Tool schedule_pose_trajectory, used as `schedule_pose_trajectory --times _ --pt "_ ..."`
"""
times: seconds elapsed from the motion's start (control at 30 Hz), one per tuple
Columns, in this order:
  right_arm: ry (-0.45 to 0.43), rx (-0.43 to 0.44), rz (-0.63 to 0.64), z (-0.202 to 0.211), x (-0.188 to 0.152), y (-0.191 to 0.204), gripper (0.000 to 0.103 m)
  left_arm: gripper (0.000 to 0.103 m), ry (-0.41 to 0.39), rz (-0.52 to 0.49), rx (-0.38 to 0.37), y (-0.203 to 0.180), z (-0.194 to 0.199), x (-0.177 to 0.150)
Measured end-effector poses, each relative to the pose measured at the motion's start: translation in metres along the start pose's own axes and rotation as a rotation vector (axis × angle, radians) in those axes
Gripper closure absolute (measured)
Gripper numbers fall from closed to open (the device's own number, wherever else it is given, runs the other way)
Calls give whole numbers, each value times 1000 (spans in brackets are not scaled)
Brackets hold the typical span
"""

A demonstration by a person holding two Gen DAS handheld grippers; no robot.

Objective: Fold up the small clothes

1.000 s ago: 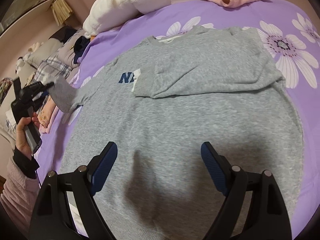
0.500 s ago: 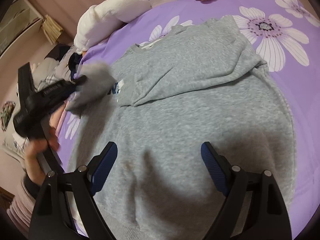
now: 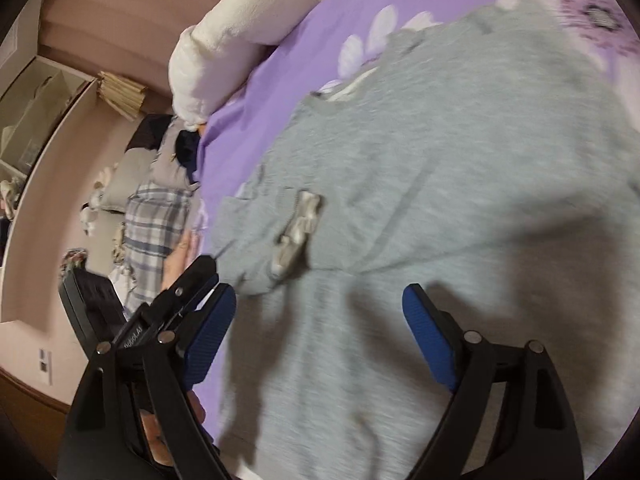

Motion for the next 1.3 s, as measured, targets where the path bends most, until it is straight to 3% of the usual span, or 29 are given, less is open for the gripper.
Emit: schedule_pose_trajectory --times 0.13,0.3,0.37,0.43,0.47,0.7,0.9,1.0,1.03,1.07,1.13,1.23,1.3 --pt "48 0 14 -37 8 18 32 34 -32 88 58 46 9 13" --pt "112 -26 -20 -89 16 19 49 34 -16 141 73 73 5 11" --pt "129 -50 -54 -99 16 15 60 34 -9 143 70 76 3 9" --pt "106 -97 -24 -102 17 20 86 34 0 143 69 78 1 8" --pt "91 -108 -5 -99 19 23 90 34 4 143 64 79 0 8" --pt "-50 -127 149 -52 50 49 91 34 3 140 28 76 0 11" --pt "-40 -252 151 -44 62 16 90 34 39 100 -8 53 -18 15" --pt "29 -231 99 -56 59 -3 84 34 64 73 -8 39 -31 18" --pt "40 -255 100 -57 58 -7 74 34 65 59 -6 35 -34 18" --pt "33 -280 116 -56 58 -8 71 34 64 41 -10 30 -37 19" --pt "-20 -325 166 -44 61 -5 67 34 51 12 4 24 -38 20" --pt "-114 -334 206 -20 68 4 61 44 26 -20 -12 17 -37 22" --pt "-147 -324 237 -10 70 10 61 44 19 -41 -5 15 -39 21"
Point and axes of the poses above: each gripper's, at about its wrist camera, not at the fingertips, and z roughly against the way its jaws point, y to its left, x to its top, the point moved 5 cm from there along -z, roughly the way its jaws point, and after that the axes turned 5 degrees about x, right-handed, at the moved point
